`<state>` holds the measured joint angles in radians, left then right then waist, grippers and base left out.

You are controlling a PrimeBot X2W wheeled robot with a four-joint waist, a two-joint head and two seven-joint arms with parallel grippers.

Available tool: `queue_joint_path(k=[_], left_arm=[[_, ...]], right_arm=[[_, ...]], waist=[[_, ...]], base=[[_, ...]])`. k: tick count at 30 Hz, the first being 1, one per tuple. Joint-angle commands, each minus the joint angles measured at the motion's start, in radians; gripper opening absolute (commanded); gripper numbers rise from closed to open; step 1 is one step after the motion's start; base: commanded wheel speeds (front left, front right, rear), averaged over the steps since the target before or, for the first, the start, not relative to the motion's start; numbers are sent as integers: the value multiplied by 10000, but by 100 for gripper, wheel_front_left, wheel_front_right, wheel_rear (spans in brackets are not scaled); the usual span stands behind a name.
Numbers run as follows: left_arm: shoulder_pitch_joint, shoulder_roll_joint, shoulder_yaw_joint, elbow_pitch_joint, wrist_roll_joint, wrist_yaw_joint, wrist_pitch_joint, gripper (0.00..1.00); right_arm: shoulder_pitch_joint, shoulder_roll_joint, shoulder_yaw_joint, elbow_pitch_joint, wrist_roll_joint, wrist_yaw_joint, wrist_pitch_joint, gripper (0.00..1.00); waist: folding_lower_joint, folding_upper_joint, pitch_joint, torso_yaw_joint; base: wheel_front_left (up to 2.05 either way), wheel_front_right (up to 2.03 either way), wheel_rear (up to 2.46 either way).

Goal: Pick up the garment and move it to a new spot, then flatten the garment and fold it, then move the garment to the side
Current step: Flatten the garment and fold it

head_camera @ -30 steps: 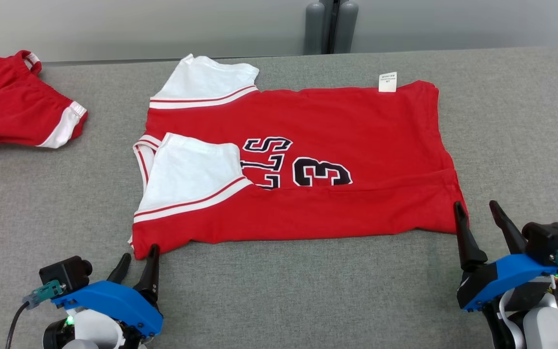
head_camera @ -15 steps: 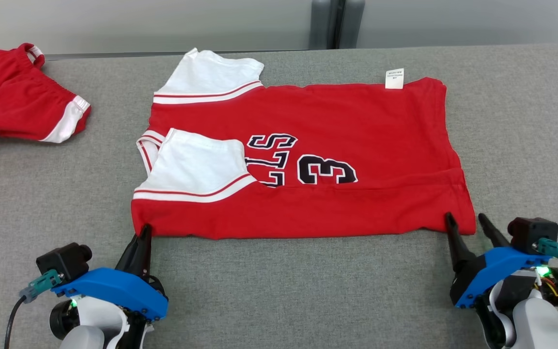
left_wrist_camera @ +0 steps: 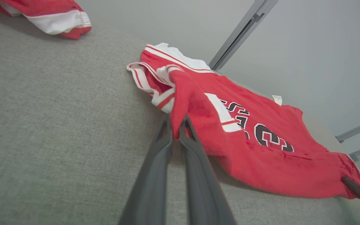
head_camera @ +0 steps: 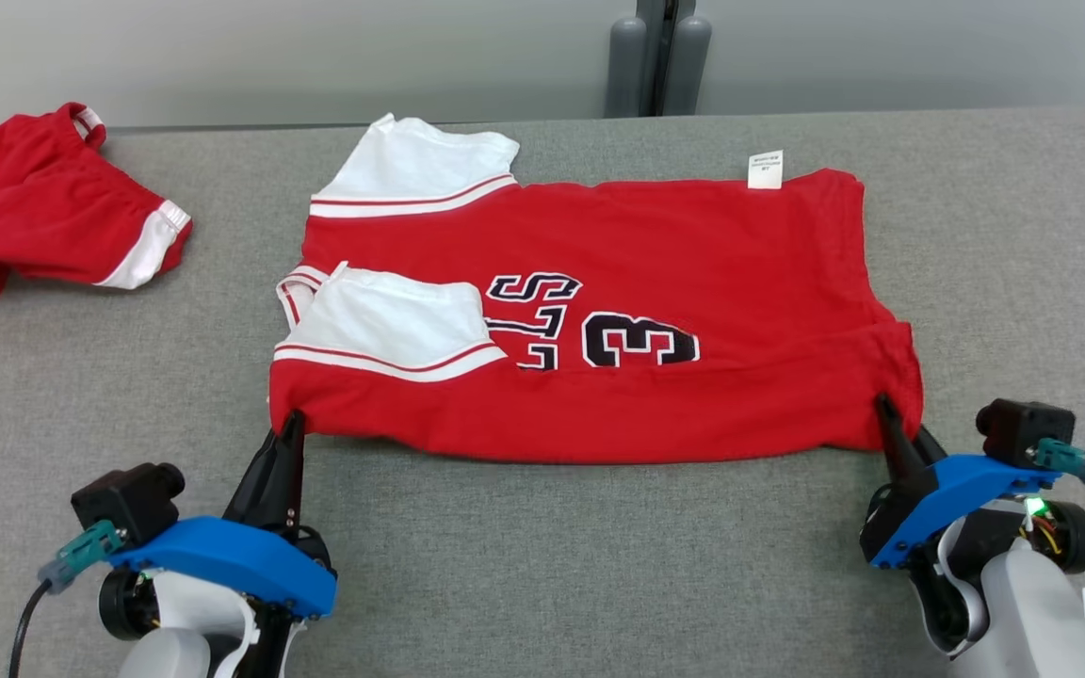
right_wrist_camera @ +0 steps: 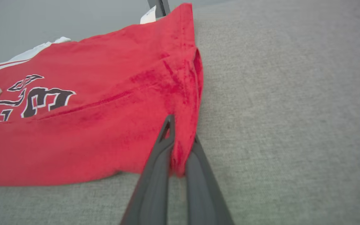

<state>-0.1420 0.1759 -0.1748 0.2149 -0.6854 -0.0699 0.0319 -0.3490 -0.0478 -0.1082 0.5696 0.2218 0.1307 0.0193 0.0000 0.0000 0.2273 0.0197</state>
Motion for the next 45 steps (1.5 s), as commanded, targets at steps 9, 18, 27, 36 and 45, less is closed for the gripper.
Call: queue_joint_path(k=[9, 18, 27, 36, 45], left_arm=[[1841, 421, -167, -1908, 157, 372, 371, 0], [4341, 833, -141, -3902, -18, 959, 1022, 0], [4831, 747, -286, -3284, -215, 1120, 1273, 0], [3819, 1223, -412, -2871, 229, 656, 1070, 100], [296, 2544, -358, -3585, 1175, 195, 2180, 100]], right_arm=[[1612, -42, -199, -2259, 389, 1, 798, 0], [4279, -39, -436, -4912, 734, 1, 1984, 0], [4844, -39, -425, -4353, 940, 1, 2017, 8], [4541, -41, -507, -3986, 760, 3, 1814, 100], [3416, -38, -653, -5111, -290, 1, 1768, 100]], waist=[[0, 0, -514, -204], [0, 0, -742, -319], [0, 0, -966, -348], [0, 0, -909, -372], [0, 0, -297, -671]], base=[[0, 0, 0], [0, 0, 0], [0, 0, 0], [0, 0, 0], [0, 0, 0]])
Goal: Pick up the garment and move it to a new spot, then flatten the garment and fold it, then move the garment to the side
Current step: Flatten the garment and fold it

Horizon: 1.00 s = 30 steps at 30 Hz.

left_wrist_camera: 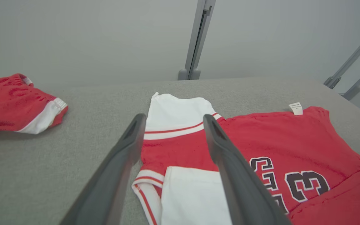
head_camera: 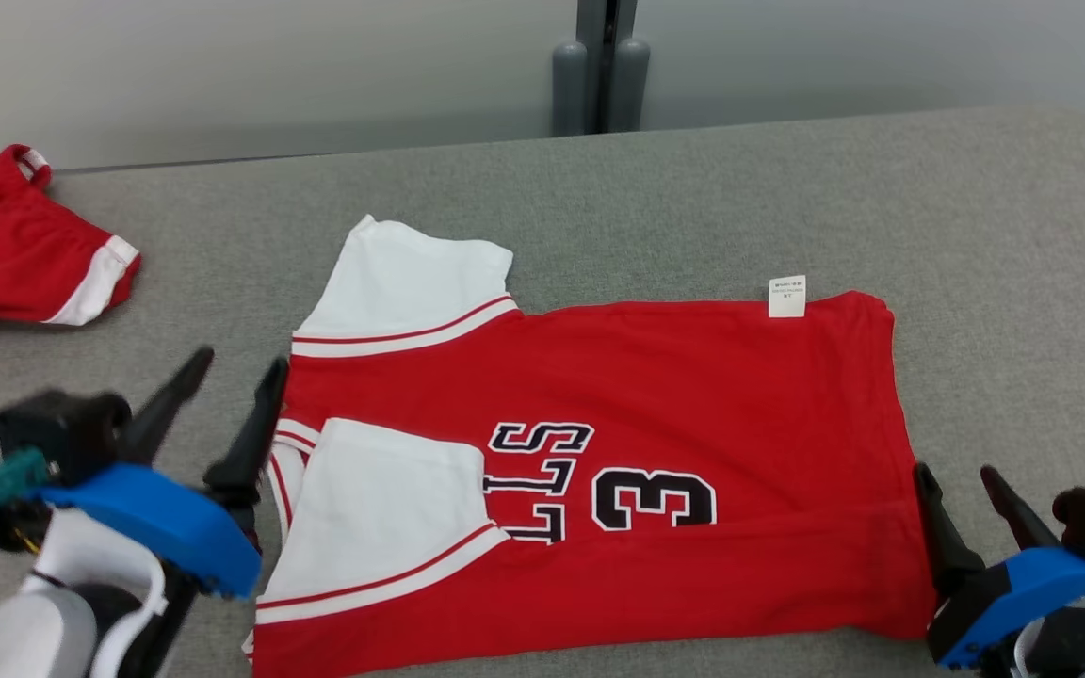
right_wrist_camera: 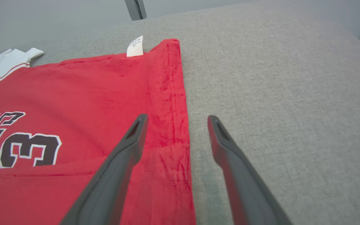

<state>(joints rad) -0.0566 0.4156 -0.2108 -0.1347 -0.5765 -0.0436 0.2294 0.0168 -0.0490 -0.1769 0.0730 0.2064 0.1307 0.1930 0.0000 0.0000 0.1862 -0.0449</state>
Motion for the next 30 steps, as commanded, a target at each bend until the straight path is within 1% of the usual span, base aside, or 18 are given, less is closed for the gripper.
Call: queue_joint_path(k=[1, 6, 8, 12, 16, 20, 25, 30], left_arm=[[-1155, 329, 8, -83, 133, -134, 475, 100], [-3945, 1109, -134, 555, 268, -459, 1981, 100], [-4866, 1307, -258, 1098, 154, -567, 2548, 100], [-6302, 1490, -469, 2293, 77, -699, 3179, 100], [-7069, 1686, -707, 3409, 162, -767, 3519, 100], [-7523, 1792, -846, 4167, 13, -812, 3719, 100], [-7762, 1878, -991, 4660, -171, -844, 3759, 100], [-7888, 2102, -1470, 4992, -329, -890, 4065, 100]], right_arm=[[-464, -28, 113, -270, -217, 1, 61, 100], [-1730, -25, 878, -666, -507, 1, 197, 100], [-2244, -29, 1225, -677, -532, 1, 224, 100], [-3043, -28, 1880, -575, -393, 1, 156, 100], [-3588, -26, 2318, -459, -256, 1, 38, 100], [-3933, -28, 2513, -373, -224, 1, -124, 100], [-4108, -26, 2627, -270, -149, 1, -276, 100], [-4277, -25, 2771, -162, -14, 1, -454, 100]], waist=[[0, 0, 256, -91], [0, 0, 1161, -634], [0, 0, 1550, -842], [0, 0, 2309, -1247], [0, 0, 2965, -1610], [0, 0, 3465, -1892], [0, 0, 3734, -2086], [0, 0, 3952, -2304]], base=[[0, 0, 0], [0, 0, 0], [0, 0, 0], [0, 0, 0], [0, 0, 0], [0, 0, 0], [0, 0, 0], [0, 0, 0]])
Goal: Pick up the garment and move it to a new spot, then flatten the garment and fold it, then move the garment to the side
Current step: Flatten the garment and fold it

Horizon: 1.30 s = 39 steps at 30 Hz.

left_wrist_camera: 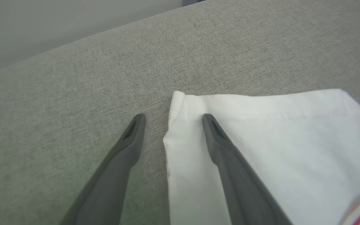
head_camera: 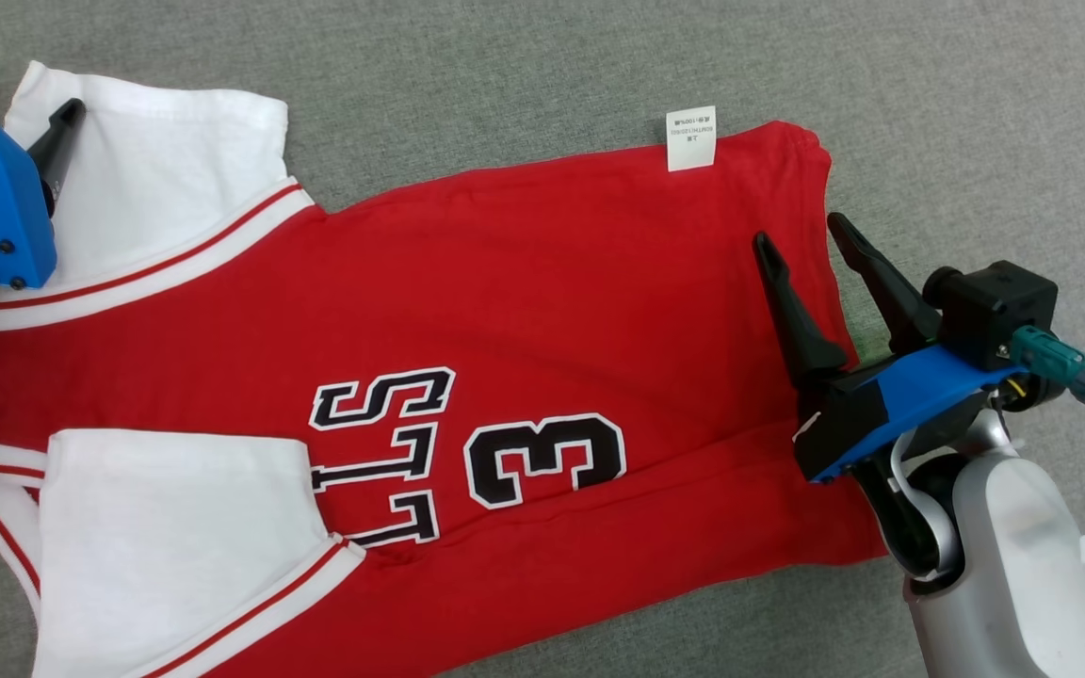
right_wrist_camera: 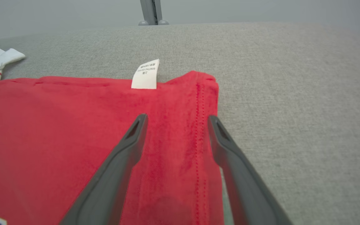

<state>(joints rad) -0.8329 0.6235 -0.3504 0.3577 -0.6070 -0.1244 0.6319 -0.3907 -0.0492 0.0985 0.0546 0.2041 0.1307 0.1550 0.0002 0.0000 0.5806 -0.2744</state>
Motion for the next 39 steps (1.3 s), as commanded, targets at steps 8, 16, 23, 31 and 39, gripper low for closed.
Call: queue_joint_path(k=[8, 16, 23, 31, 39], left_arm=[[-173, -125, -657, 305, -537, -100, 665, 47], [-258, 27, -1171, -112, -989, -68, 194, 0], [-410, 12, -1539, -555, -1250, -66, -1019, 0], [-215, -24, -2303, -1539, -1588, -65, -2418, 0], [-246, 63, -2805, -1949, -1765, -65, -2962, 0]], right_arm=[[-428, -23, 165, 35, 98, 1, -159, 100], [-919, -107, -105, 186, -262, 1, 67, 100], [-1826, -609, -265, 1095, -537, 1, 728, 100], [-2617, -1175, -988, 2895, -505, 1, 1958, 100], [-3110, -1130, -1553, 4164, 207, 1, 2640, 40]], waist=[[-2, 0, 143, -156], [-2, 0, -54, 125], [-2, 0, -482, 691], [-2, 0, -930, 1563], [-2, 0, -1007, 1920]], base=[[0, 0, 0], [0, 0, 0], [0, 0, 0], [0, 0, 0], [0, 0, 0]])
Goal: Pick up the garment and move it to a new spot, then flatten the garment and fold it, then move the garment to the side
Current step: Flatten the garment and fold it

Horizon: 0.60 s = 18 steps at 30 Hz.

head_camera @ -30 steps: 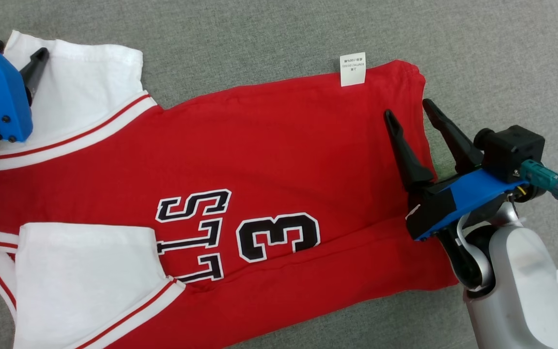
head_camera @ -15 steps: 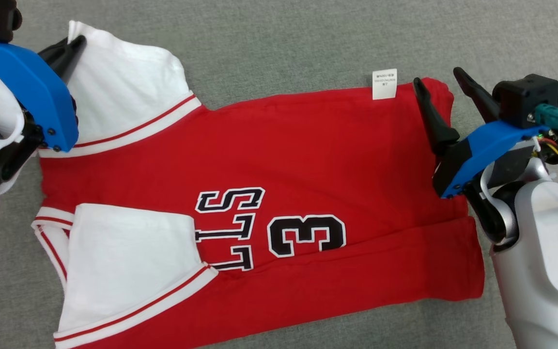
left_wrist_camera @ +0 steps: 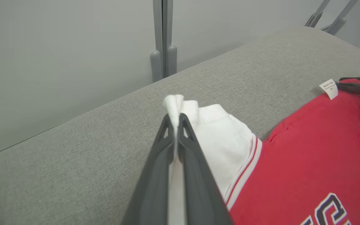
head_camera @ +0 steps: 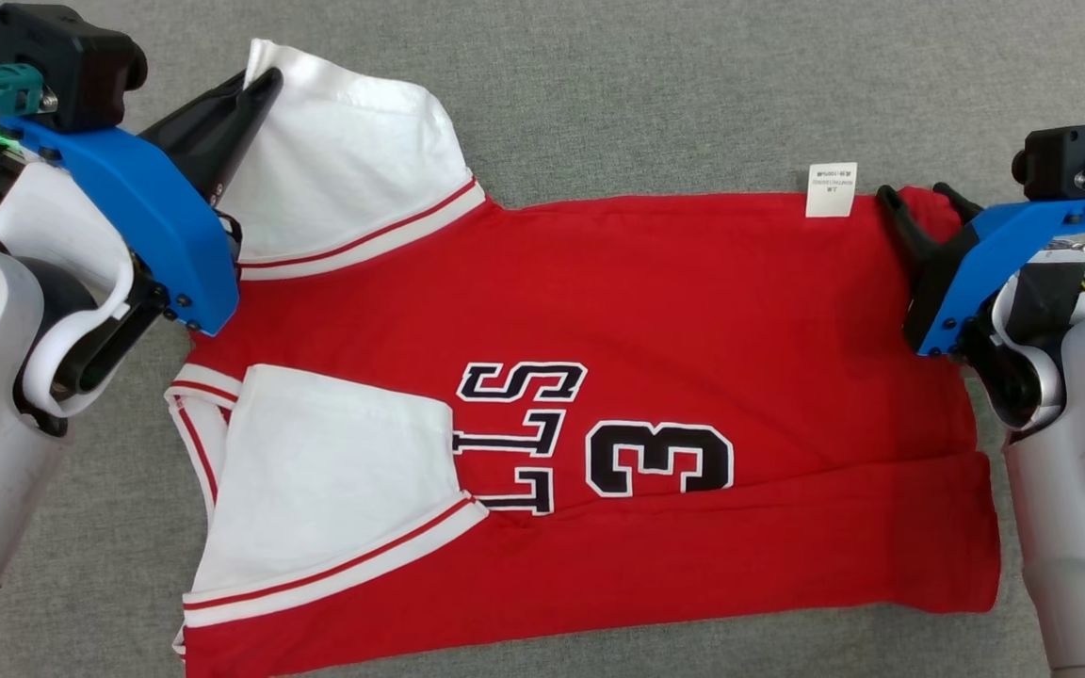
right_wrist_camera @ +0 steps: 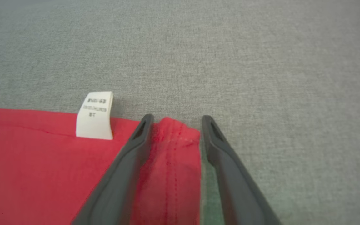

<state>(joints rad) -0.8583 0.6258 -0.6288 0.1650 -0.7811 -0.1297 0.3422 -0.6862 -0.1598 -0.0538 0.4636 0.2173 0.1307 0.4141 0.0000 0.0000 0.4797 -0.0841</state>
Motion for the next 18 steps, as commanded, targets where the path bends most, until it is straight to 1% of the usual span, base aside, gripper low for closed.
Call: queue_joint_path(k=[1, 2, 3, 4, 11, 15, 18], left_arm=[[-7, 46, -63, -28, -38, -12, -106, 0], [-16, 51, -102, -27, -57, -12, -136, 0], [-24, 55, -134, -18, -87, -12, -170, 0], [-28, 56, -160, -2, -102, -12, -206, 0], [181, 52, -222, 109, -197, -12, -677, 0], [632, 47, -306, -108, -303, -12, -1094, 0], [1306, 145, -356, -485, -389, 35, -1468, 0]], right_arm=[[-210, -33, -9, 177, 139, 1, 96, 32], [-263, -47, -10, 274, 203, 1, 147, 22], [-307, -73, 4, 349, 252, 1, 192, 5], [-355, -92, 25, 407, 279, 1, 194, 0], [-304, -244, 246, 398, 213, 1, -599, 0], [248, -273, 445, 306, 62, 1, -1191, 0], [829, -248, 553, 111, 133, 1, -1638, 0]], waist=[[0, 0, -7, 34], [0, 0, -20, 47], [0, 0, -36, 59], [0, 0, -59, 70], [0, 0, -457, 91], [0, 0, -903, 147], [0, 0, -1260, 226]], base=[[0, 0, 0], [0, 0, 0], [0, 0, 0], [0, 0, 0], [0, 0, 0], [0, 0, 0], [0, 0, 0]])
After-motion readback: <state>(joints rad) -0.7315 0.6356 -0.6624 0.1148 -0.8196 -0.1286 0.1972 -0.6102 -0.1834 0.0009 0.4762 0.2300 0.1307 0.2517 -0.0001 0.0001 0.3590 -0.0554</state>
